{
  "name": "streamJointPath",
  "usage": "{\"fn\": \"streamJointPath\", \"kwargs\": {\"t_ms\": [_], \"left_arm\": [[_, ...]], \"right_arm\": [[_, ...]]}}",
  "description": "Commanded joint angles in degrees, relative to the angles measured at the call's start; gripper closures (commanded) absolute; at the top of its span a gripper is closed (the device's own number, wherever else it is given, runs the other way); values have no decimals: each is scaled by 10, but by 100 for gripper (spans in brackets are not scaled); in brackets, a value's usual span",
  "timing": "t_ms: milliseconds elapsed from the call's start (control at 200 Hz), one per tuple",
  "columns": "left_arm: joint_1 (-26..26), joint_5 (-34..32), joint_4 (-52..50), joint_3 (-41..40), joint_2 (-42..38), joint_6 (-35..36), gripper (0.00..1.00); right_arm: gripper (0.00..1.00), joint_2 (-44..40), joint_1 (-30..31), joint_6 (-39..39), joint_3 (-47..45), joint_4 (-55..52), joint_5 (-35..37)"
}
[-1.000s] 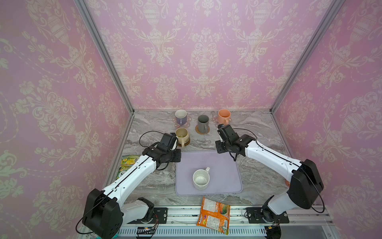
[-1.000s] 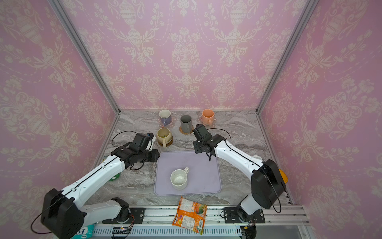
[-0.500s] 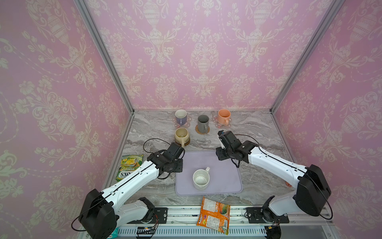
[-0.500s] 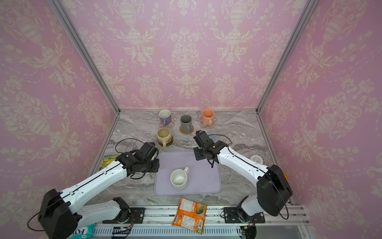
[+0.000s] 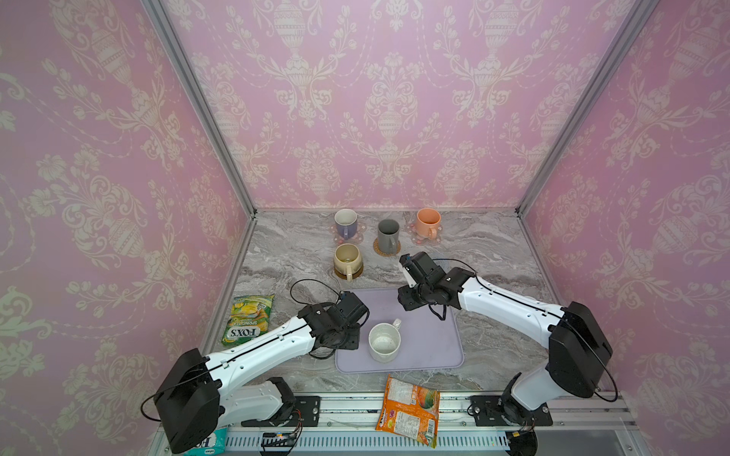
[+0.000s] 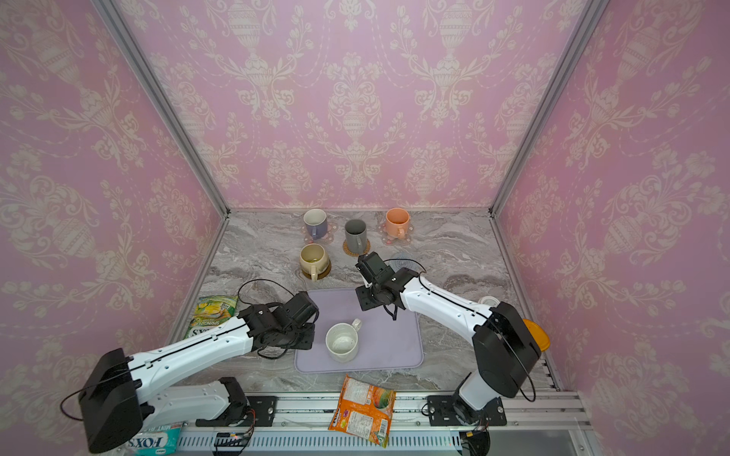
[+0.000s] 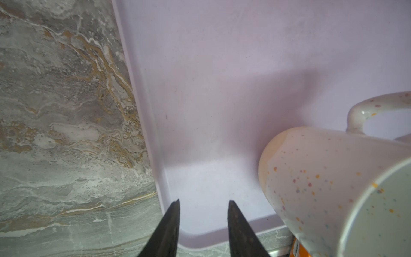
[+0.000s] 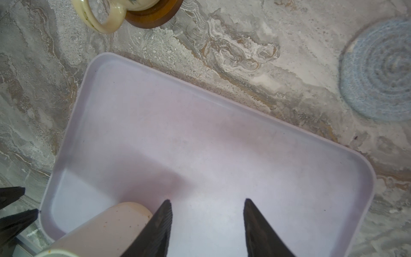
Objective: Place cups on coasters
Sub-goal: Rotate the cup on the tray.
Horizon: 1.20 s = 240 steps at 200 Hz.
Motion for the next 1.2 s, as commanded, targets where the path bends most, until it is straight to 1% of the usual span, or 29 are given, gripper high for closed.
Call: {"fn": "streamJointPath", "kwargs": {"t_ms": [0,75,90,140,350,365,415,500,625,821,1001,1196], "left_arm": [[-8,28,5,-12,-4,-22,61],[-11,57,20,-15,-9,-23,62],[-12,63,24,-31,-10,-24,62],[-14,81,37,-43,-18,-29,62],[-18,111,69,-78,-60,-55,62],[-18,112,69,-80,-61,-56,62],[-19,119,70,-83,-65,-56,62],[-22,143,79,-89,-68,-54,62],[-24,189,123,-111,-90,-61,63],[-25,246,158,-110,-65,-55,63],[-25,254,199,-114,-46,-60,63],[-25,227,219,-113,-33,-62,63]], "right_arm": [[46,12,5,-2,16,-5,-17],[46,17,7,-3,17,-3,-24],[46,18,8,-2,17,-3,-25],[46,20,9,-3,17,-5,-27],[46,32,14,-10,17,-11,-36],[46,33,14,-11,35,-12,-36],[46,34,15,-13,38,-13,-38],[46,34,15,-11,39,-13,-46],[46,34,16,-10,38,-7,-66],[46,37,17,-8,31,-4,-57],[45,37,17,-19,28,-14,-54],[46,38,17,-25,28,-24,-41]]}}
